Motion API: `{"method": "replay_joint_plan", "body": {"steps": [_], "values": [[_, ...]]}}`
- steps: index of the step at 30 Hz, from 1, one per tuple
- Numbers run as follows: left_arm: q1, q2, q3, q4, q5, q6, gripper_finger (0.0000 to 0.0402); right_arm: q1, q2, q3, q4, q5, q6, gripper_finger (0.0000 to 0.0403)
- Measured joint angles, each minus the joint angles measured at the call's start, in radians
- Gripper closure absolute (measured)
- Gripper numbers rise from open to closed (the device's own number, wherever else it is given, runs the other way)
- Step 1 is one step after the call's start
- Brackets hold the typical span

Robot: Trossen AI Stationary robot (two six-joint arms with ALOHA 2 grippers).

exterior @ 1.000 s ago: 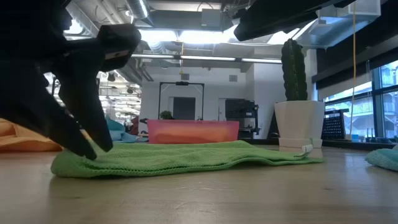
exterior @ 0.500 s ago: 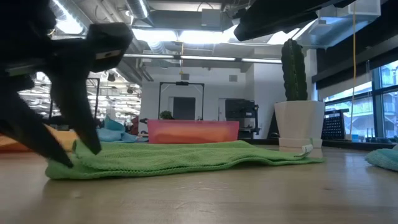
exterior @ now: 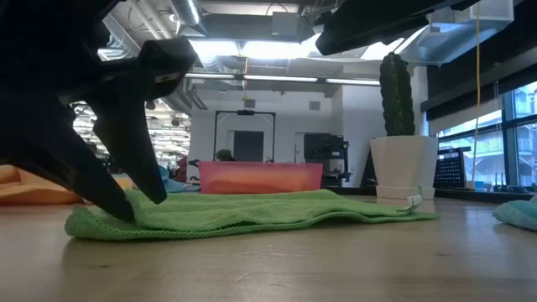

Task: Roll microfiber towels into tight, uniform cylinder then place into a basket
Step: Roll the green towel

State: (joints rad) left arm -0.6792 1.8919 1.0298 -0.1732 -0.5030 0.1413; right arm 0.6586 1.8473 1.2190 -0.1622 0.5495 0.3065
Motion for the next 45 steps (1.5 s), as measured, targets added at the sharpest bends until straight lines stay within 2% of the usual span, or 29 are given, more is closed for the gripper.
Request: {"method": "replay_joint_plan", "body": {"steps": [4, 10, 17, 21, 25, 33, 39, 42, 45], "values": [[0.000, 0.000, 0.000, 0.003, 0.010, 0.000, 0.0340, 0.000, 0.000, 0.000, 0.000, 0.000, 0.000, 0.0295], [-0.003, 0.000, 0.000, 0.016, 0.021, 0.001, 0.0396, 0.000, 0.000, 0.000, 0.000, 0.000, 0.000, 0.0295], [-0.041, -0.011, 0.000, 0.053, -0.052, 0.102, 0.0401, 0.000, 0.000, 0.000, 0.000, 0.000, 0.000, 0.0295], [-0.071, -0.051, 0.000, 0.051, -0.098, 0.104, 0.0401, 0.000, 0.000, 0.000, -0.003, 0.000, 0.000, 0.0295], [-0.102, -0.080, 0.001, 0.051, -0.095, 0.097, 0.0401, 0.000, 0.000, 0.000, -0.005, 0.000, 0.001, 0.0295], [-0.125, -0.080, 0.001, 0.021, -0.007, 0.018, 0.0401, 0.000, 0.000, 0.000, -0.007, 0.000, 0.002, 0.0295], [-0.141, -0.080, 0.001, 0.025, -0.011, 0.024, 0.0401, 0.000, 0.000, 0.000, -0.013, 0.000, 0.002, 0.0295], [-0.136, -0.080, 0.001, 0.025, -0.018, 0.017, 0.0401, 0.000, 0.000, 0.002, -0.105, 0.000, 0.035, 0.0295], [-0.130, -0.080, 0.001, 0.024, -0.017, -0.001, 0.0401, 0.000, 0.000, 0.002, -0.307, 0.025, 0.156, 0.0295]]}}
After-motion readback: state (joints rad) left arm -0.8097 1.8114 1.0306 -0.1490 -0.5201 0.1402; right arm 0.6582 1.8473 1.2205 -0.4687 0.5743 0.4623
